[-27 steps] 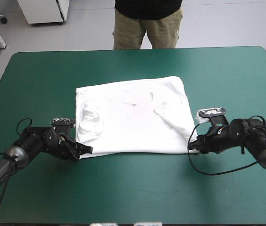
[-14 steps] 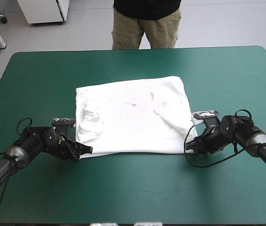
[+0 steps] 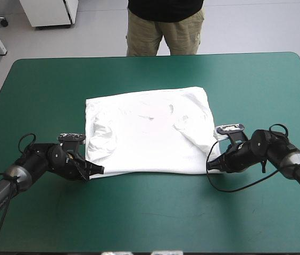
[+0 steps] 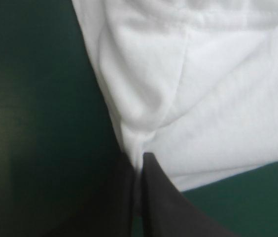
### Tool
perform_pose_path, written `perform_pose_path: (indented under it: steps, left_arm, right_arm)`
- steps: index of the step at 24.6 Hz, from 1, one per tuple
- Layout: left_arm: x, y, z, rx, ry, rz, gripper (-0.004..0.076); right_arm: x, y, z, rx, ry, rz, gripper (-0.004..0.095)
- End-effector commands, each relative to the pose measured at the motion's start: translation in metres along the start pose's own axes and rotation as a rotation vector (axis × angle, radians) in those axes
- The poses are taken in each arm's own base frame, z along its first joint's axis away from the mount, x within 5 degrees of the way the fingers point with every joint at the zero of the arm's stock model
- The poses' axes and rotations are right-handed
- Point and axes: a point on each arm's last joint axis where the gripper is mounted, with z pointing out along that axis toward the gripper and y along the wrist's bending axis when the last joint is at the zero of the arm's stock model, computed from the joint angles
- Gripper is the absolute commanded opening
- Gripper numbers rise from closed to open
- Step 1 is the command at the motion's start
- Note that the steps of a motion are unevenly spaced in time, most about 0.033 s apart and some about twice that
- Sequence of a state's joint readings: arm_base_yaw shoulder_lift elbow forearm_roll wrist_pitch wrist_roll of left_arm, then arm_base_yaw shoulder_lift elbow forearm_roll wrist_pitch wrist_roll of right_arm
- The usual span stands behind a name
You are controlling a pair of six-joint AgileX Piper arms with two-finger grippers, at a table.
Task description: Fold the cloth
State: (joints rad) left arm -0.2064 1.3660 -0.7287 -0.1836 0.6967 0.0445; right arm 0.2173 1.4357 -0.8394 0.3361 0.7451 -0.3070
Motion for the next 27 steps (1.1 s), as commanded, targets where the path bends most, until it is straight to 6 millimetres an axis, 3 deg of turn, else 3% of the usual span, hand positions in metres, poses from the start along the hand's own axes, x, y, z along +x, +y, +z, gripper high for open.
perform_pose_path:
  steps: [1,10,15,18,20,24,27]
  left_arm:
    - [-0.001,-0.001,-0.020,-0.010,-0.056,0.033,-0.0009]
    - [0.027,-0.006,-0.080,-0.002,-0.153,0.072,-0.0009]
    - [0.016,-0.010,-0.104,0.005,-0.268,0.077,-0.0009]
    - [-0.003,-0.011,-0.113,0.008,-0.366,0.047,-0.0009]
    - [-0.025,-0.011,-0.112,-0.014,-0.406,0.029,-0.0009]
    - [-0.080,-0.013,-0.093,-0.020,-0.436,0.005,-0.0009]
    - [-0.128,-0.015,-0.076,-0.007,-0.521,-0.019,-0.0009]
  right_arm:
    - [0.002,0.009,-0.033,-0.012,-0.071,-0.028,-0.0017]
    - [0.029,0.027,-0.094,-0.034,-0.187,-0.051,-0.0017]
    - [0.023,0.031,-0.116,-0.027,-0.296,-0.052,-0.0017]
    - [0.007,0.030,-0.121,-0.008,-0.347,-0.057,-0.0017]
    - [-0.014,0.024,-0.121,0.014,-0.397,-0.044,-0.0017]
    - [-0.067,0.007,-0.118,0.020,-0.448,-0.042,-0.0017]
    - [-0.111,-0.003,-0.099,-0.007,-0.441,-0.040,-0.0017]
